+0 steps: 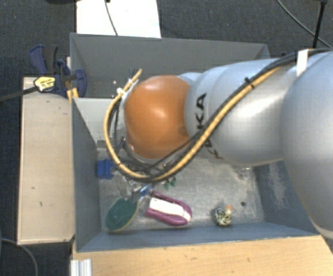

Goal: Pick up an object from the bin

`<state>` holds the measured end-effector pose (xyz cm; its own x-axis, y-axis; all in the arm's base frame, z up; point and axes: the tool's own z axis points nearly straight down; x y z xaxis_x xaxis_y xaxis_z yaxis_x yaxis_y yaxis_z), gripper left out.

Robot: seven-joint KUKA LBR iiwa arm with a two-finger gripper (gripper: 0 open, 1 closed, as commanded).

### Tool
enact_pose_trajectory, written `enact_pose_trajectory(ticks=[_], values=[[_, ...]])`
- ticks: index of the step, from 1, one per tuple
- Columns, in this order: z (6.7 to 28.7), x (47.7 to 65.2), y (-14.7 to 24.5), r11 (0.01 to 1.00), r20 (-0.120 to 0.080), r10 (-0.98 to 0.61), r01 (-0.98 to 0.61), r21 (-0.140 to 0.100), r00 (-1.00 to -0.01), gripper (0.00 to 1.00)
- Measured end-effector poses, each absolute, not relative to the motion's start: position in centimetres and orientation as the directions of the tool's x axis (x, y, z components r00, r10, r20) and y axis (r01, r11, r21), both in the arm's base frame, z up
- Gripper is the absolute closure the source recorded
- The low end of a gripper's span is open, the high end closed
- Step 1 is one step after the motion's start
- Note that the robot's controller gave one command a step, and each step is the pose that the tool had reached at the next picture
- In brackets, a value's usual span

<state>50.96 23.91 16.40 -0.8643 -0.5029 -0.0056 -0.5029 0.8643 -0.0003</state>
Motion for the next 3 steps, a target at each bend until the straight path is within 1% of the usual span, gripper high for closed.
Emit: enact_pose_trajectory(ticks=[1, 2, 3], values=[[17.7, 48.8, 24.2, 0.821, -0.001, -0.57, -0.57, 0.0, -0.821, 1.0], [23.3, 49.7, 24.6, 0.437, -0.006, -0.9, -0.9, -0.004, -0.437, 1.0], [23.2, 49.6, 24.6, 0.441, -0.004, -0.898, -0.898, -0.001, -0.441, 0.0]])
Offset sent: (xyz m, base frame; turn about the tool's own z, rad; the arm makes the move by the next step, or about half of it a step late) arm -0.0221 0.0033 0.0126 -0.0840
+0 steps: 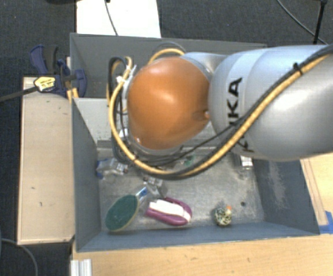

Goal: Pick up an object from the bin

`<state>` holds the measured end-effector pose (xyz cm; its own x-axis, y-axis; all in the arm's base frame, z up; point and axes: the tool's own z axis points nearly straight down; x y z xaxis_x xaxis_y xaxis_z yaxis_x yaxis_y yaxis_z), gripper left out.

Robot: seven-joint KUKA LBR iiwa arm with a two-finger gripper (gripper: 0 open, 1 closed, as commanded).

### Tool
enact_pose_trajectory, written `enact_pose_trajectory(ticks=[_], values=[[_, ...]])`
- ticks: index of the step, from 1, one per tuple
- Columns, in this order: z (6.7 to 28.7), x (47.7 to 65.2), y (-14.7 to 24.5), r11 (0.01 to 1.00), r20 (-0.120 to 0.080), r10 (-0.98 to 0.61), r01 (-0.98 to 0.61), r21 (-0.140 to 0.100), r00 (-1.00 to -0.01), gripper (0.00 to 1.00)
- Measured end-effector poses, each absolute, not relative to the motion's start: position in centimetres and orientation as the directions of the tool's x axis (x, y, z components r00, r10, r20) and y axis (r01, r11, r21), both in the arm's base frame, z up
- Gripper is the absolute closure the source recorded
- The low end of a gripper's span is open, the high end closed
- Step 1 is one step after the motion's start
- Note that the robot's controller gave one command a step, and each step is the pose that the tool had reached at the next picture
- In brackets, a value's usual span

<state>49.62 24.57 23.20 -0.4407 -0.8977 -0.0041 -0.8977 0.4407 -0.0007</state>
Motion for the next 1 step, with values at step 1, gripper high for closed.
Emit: enact_pose_trajectory(ticks=[1], values=[[10.29, 49.63, 21.15, 0.407, 0.003, -0.914, -0.914, 0.004, -0.407, 0.0]])
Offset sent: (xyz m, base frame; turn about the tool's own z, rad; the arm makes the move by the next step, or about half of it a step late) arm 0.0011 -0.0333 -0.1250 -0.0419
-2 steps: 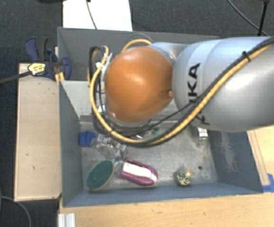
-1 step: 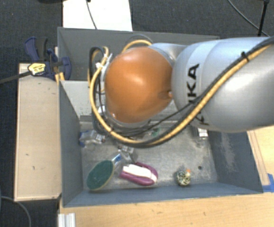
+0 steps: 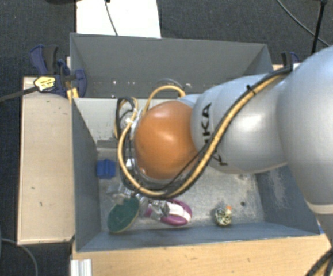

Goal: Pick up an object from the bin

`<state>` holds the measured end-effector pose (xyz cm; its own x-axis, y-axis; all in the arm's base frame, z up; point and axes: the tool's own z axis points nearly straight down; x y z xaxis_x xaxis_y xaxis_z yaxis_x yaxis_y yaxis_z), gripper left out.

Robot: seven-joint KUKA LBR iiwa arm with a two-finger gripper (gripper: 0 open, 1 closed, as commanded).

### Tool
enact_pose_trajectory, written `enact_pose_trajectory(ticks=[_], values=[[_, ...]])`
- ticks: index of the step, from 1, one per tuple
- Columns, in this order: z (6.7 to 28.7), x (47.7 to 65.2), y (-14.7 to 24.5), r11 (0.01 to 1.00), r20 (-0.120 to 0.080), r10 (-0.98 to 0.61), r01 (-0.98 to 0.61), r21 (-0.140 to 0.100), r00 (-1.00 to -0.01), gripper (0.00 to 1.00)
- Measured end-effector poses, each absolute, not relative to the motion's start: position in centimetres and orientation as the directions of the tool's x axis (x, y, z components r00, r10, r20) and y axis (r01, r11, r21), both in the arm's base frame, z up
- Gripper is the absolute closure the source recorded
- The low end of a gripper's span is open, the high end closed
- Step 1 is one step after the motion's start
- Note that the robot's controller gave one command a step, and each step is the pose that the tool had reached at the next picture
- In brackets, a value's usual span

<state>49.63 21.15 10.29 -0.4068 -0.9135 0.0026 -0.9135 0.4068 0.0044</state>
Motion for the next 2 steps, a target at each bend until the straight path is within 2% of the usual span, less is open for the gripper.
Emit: enact_pose_trajectory(ticks=[1, 2], values=[[10.8, 49.8, 21.3, 0.41, -0.004, -0.912, -0.912, 0.0, -0.41, 1.0], [29.1, 55.7, 18.5, 0.422, -0.009, -0.907, -0.907, -0.01, -0.422, 1.0]])
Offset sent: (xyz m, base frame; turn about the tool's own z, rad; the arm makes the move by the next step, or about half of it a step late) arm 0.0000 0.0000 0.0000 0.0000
